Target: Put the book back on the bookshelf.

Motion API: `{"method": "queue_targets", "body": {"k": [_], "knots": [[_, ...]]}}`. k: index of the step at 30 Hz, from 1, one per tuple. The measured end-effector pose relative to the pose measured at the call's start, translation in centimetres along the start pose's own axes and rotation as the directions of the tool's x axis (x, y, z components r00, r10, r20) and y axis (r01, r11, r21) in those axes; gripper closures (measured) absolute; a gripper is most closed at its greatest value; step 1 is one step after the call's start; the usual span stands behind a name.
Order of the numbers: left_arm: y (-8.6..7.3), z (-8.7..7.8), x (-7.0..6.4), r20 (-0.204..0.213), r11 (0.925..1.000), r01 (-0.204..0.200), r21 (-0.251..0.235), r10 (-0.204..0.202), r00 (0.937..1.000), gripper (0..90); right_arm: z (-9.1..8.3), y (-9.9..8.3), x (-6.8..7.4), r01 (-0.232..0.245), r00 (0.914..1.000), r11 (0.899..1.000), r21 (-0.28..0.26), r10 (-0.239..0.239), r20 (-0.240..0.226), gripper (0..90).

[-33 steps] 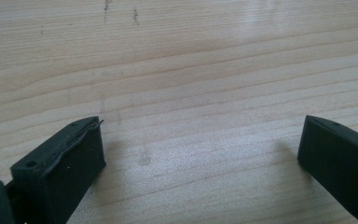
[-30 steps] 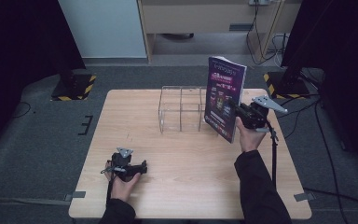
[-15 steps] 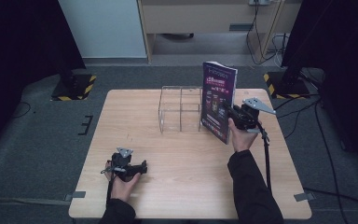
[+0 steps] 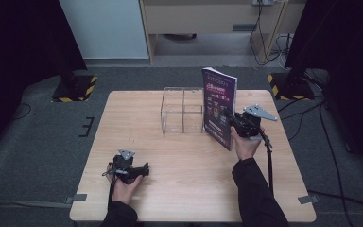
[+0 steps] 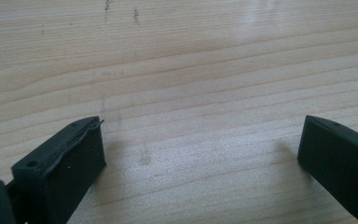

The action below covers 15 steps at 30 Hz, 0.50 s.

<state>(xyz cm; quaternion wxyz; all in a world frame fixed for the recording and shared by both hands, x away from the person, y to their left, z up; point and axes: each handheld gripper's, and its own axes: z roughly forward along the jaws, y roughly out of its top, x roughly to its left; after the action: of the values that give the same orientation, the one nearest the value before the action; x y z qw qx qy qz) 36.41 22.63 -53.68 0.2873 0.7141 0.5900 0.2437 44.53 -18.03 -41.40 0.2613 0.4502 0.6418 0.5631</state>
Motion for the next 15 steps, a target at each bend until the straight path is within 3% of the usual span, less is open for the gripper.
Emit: {"method": "queue_targets", "body": {"k": [15], "knots": [[0.0,0.0,0.0,-0.001,1.0,0.002,-0.001,-0.002,1.0,0.0,-2.2,-0.5,-0.6,-0.008,0.9993,0.995,0.101,0.012,-0.036,81.6]]}}
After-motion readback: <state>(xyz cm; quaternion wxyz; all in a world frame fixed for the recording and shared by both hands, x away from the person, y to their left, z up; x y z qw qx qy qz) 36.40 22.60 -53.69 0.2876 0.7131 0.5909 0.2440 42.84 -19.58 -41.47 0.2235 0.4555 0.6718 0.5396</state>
